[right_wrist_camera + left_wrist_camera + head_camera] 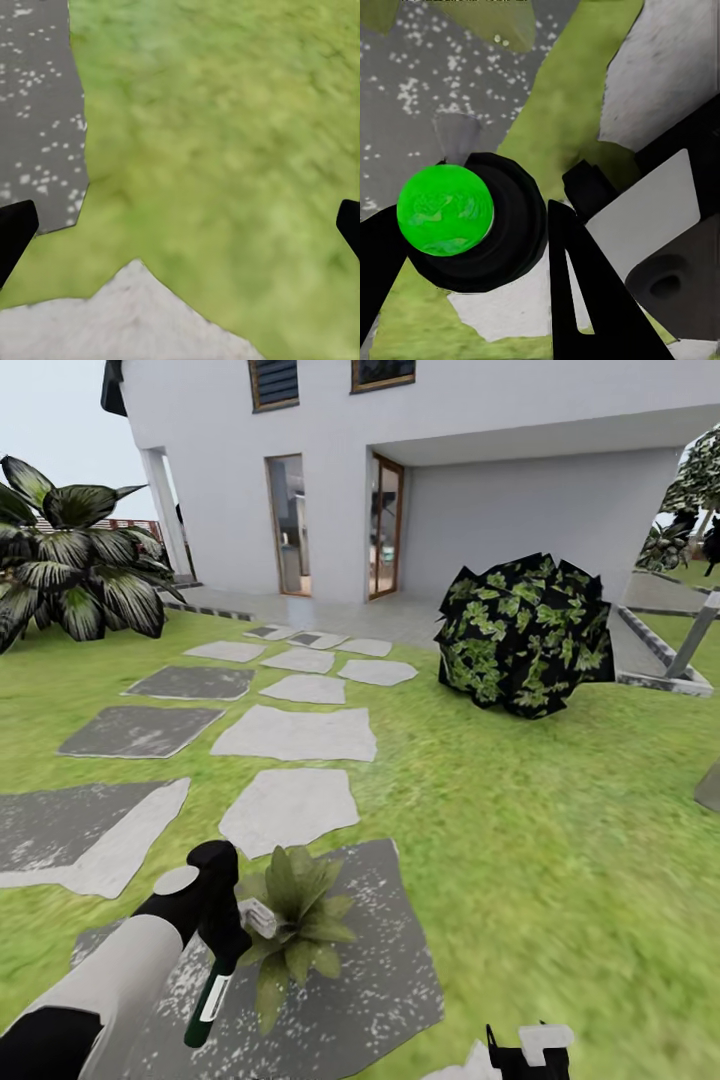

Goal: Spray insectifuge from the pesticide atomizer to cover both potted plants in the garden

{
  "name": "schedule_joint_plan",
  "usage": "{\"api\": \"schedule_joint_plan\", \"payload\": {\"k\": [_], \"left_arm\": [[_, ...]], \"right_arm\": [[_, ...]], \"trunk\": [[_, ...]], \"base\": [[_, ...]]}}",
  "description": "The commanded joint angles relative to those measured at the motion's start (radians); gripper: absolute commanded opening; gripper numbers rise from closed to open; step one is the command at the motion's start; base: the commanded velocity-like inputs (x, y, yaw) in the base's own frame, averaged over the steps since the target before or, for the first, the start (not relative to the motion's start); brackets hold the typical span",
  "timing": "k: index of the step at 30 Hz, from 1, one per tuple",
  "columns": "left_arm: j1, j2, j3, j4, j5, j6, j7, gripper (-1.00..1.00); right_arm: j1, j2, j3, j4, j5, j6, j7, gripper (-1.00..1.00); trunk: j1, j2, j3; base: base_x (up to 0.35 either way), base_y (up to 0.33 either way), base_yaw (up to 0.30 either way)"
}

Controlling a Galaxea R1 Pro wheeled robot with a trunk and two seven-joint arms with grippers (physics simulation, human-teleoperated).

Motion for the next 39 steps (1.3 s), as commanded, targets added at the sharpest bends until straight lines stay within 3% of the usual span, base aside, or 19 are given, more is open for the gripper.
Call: {"api": "schedule_joint_plan", "payload": {"k": [1,5,10,24,32,39], "left_arm": [[-0.004,-0.004,-0.005,-0.001,-0.007,0.01,-0.009,-1.0],[-0.046,-0.026,-0.003,0.0,-0.008,0.017,-0.009,-1.0],[-0.048,-0.036,-0.005,0.0,-0.009,0.059,-0.007,-1.0],[-0.044,-0.029,-0.009,0.0,-0.01,0.062,0.005,-1.0],[-0.039,-0.017,-0.004,0.001,-0.009,0.061,0.063,-1.0],[-0.039,-0.016,-0.004,0.003,-0.007,0.061,0.07,-1.0]], "right_arm": [[-0.001,0.0,-0.003,0.001,0.011,-0.003,-0.007,1.0],[-0.001,-0.001,-0.003,0.001,0.011,-0.003,-0.007,1.0],[-0.001,-0.001,-0.004,0.001,0.011,-0.003,-0.007,1.0],[-0.001,-0.001,-0.003,0.001,0.012,-0.003,-0.007,1.0],[-0.001,0.0,-0.003,0.002,0.012,-0.003,-0.007,1.0],[-0.001,0.0,-0.003,0.002,0.012,-0.003,-0.007,1.0]], "trunk": [[0.0,0.0,-0.001],[0.0,0.0,-0.001],[0.0,0.0,-0.001],[0.0,0.0,-0.001],[0.0,0.0,-0.001],[0.0,0.0,-0.001]], "base": [[0.0,0.0,0.162],[0.0,0.0,0.053],[0.0,0.0,0.004],[0.041,-0.195,0.0],[0.007,-0.01,0.0],[0.0,0.0,0.093]]}}
